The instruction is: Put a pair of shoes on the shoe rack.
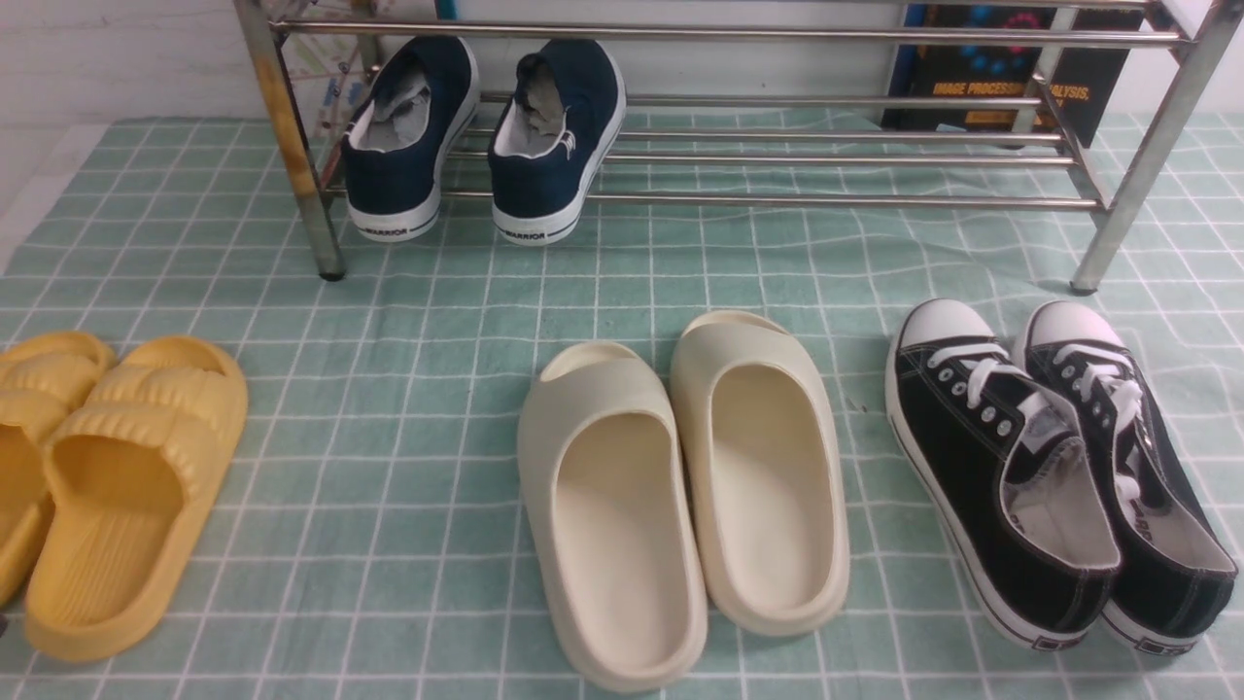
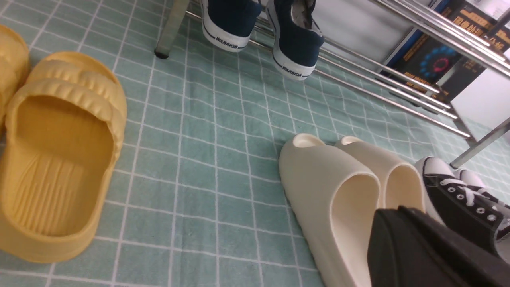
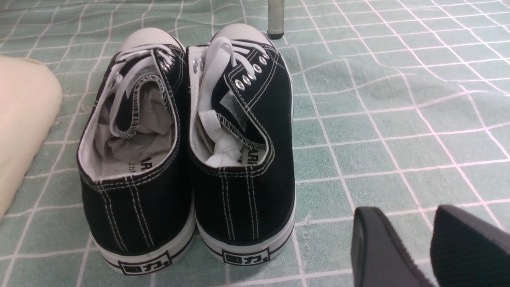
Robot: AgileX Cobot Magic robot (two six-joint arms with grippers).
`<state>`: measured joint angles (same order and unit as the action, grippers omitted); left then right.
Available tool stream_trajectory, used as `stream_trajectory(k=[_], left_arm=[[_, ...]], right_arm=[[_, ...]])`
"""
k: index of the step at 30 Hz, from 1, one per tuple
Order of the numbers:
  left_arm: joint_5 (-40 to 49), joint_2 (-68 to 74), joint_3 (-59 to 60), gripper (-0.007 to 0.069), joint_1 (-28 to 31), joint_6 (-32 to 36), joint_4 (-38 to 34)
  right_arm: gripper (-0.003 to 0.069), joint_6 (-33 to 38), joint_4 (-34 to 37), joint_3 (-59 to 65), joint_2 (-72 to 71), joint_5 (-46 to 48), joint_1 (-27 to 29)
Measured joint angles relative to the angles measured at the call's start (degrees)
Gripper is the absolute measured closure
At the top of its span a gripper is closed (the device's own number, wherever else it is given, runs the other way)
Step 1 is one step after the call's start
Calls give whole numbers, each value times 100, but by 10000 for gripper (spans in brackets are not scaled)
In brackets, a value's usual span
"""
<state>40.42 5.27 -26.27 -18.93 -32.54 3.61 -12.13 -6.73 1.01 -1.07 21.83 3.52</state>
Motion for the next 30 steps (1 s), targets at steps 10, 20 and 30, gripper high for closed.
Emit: stream_trajectory(k=[10, 20, 30], left_arm=[[-1862, -522, 1458, 638, 1447, 680, -555], [-2222, -592, 2553, 638, 1860, 2370, -858], [-1372, -592, 2582, 638, 1732, 2478, -725]], right_arm=[[412, 0, 0, 0, 0, 0, 0], [412, 0, 0, 0, 0, 0, 0], [412, 0, 0, 0, 0, 0, 0]])
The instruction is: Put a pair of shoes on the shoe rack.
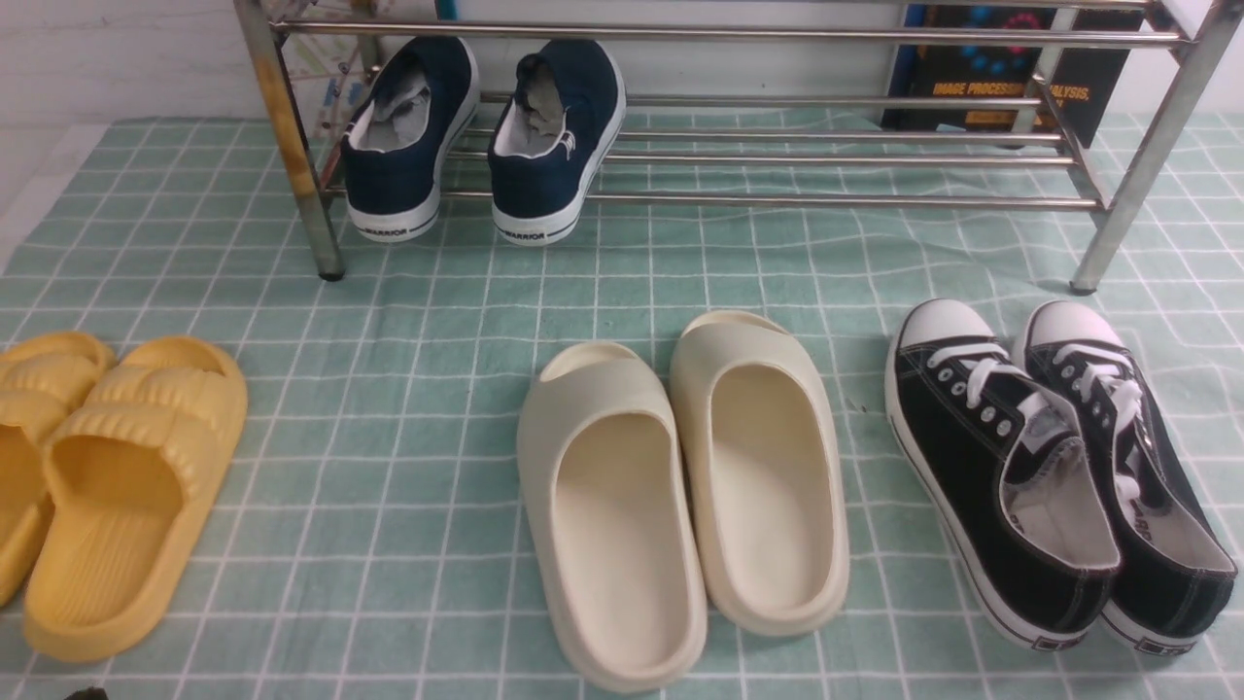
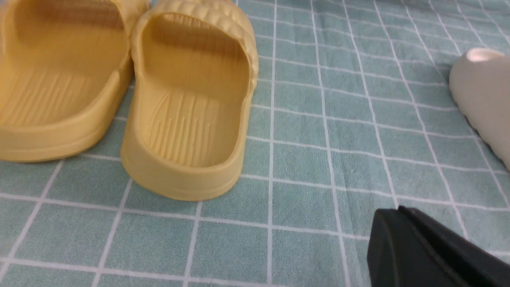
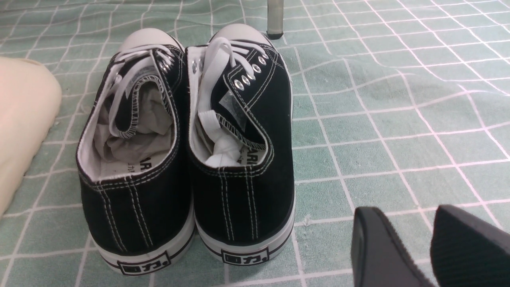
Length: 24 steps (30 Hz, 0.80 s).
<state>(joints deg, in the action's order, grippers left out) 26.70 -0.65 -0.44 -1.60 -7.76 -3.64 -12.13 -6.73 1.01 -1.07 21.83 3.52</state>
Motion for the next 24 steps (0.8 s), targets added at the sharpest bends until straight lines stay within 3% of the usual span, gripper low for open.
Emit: stream_trajectory(k=[24], left_arm=[[-626, 0, 211, 638, -99, 12, 32]], right_arm=[[412, 0, 0, 0, 0, 0, 0]])
